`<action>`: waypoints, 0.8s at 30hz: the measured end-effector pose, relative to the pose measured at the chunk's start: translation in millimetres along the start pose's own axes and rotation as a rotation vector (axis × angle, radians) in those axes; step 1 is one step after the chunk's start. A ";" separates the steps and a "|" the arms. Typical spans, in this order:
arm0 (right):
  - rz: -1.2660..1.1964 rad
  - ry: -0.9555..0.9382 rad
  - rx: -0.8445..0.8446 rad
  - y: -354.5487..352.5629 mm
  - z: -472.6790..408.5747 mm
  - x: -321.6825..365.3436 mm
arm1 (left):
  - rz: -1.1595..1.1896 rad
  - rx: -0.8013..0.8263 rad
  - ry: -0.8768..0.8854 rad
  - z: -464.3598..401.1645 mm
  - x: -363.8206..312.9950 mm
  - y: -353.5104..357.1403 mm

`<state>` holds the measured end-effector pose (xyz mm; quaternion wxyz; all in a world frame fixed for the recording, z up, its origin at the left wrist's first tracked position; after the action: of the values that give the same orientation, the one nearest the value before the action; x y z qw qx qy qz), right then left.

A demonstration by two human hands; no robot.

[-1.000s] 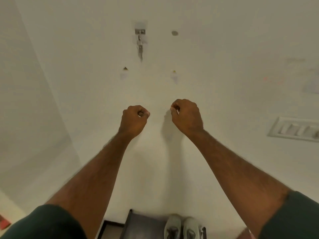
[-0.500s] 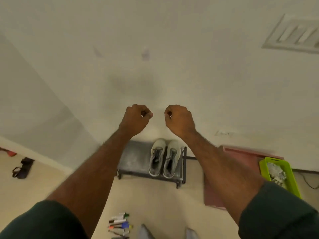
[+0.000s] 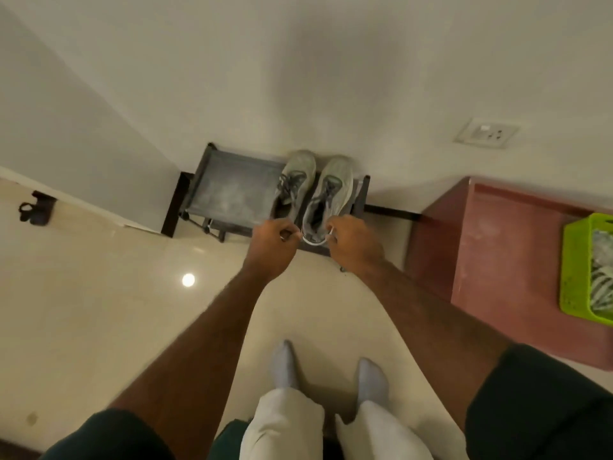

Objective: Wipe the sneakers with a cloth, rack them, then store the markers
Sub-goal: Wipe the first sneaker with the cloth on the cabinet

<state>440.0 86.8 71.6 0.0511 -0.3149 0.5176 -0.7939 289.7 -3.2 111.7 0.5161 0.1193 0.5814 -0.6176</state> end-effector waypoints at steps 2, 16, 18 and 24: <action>-0.015 0.028 0.063 45.9 -11.3 -22.1 | -0.008 0.000 -0.027 -8.5 37.6 30.4; 0.010 -0.080 -0.411 179.2 -71.1 -71.8 | 0.070 -0.175 0.004 -54.6 188.7 146.5; -0.019 -0.097 -0.479 177.7 -55.6 -82.4 | 0.105 -0.222 0.044 -53.3 188.4 159.0; -0.032 -0.183 -0.657 153.8 50.1 -133.3 | 0.111 -0.280 0.219 -24.0 159.2 209.2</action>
<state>536.2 30.9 -106.0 -0.0192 -0.3927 0.7340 -0.5537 371.3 -18.8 -138.8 0.4945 0.1448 0.7069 -0.4846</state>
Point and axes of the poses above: each hand's wrist, its own z-axis away from the middle knuckle, its own y-axis out of the palm, x = y × z, the point moved 5 cm from there along -z, towards the middle knuckle, and after that the axes turned 5 degrees about z, right-handed, at the moved point
